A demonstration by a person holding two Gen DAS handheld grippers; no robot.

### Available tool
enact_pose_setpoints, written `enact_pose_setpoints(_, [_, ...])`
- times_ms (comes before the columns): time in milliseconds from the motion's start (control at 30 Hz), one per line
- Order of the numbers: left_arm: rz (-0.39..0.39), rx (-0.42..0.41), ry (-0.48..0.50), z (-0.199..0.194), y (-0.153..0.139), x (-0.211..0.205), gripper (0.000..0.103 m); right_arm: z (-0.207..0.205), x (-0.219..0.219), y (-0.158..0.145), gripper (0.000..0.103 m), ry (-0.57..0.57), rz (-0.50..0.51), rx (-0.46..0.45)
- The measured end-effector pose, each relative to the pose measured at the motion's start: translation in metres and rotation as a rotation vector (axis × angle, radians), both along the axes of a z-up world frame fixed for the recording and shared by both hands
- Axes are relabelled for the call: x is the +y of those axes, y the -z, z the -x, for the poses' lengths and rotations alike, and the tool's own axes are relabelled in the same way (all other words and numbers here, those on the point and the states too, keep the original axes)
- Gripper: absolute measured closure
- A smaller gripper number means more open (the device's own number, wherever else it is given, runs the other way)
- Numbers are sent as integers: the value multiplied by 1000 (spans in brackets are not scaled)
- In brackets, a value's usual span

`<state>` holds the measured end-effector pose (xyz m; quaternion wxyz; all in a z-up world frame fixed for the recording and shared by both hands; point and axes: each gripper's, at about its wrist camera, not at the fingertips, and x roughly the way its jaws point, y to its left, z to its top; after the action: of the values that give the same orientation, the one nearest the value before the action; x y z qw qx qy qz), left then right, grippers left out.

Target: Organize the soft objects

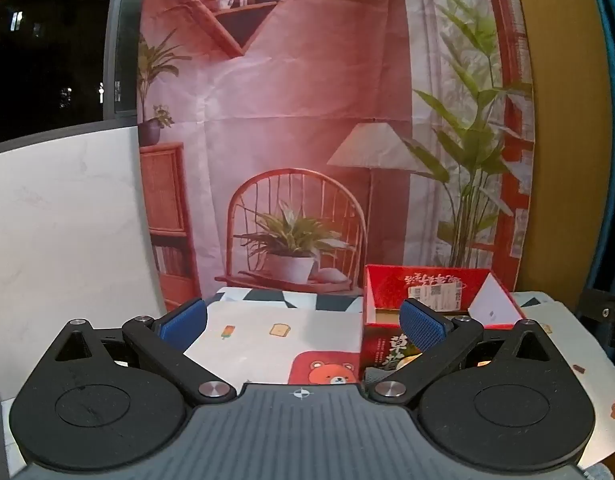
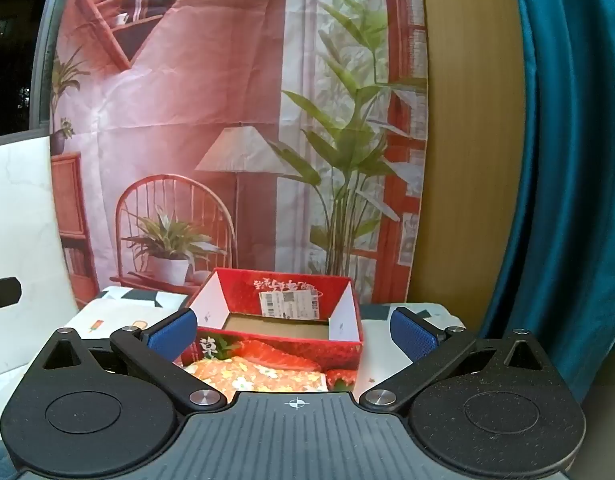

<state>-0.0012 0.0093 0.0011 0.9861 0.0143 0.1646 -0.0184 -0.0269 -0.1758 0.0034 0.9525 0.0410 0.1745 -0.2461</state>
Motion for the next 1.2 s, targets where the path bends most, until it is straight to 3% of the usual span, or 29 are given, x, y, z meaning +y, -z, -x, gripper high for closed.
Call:
enact_pose_setpoints(33, [6,32,-9,-9,1,4,0,0,0,0,0,0,1,-1])
enact_pose_setpoints(100, [-42,11,-21,-5,2,-7,0,0,-1,0,0,1,2,1])
enact_pose_setpoints(267, [-57,6,-14,-4,3,-11,0,-1,-1,0,0,6,-4,1])
enact_pose_setpoints(1200, [-30,17,34,-3,3,-4,0,3,-1,1,0,3,-16,7])
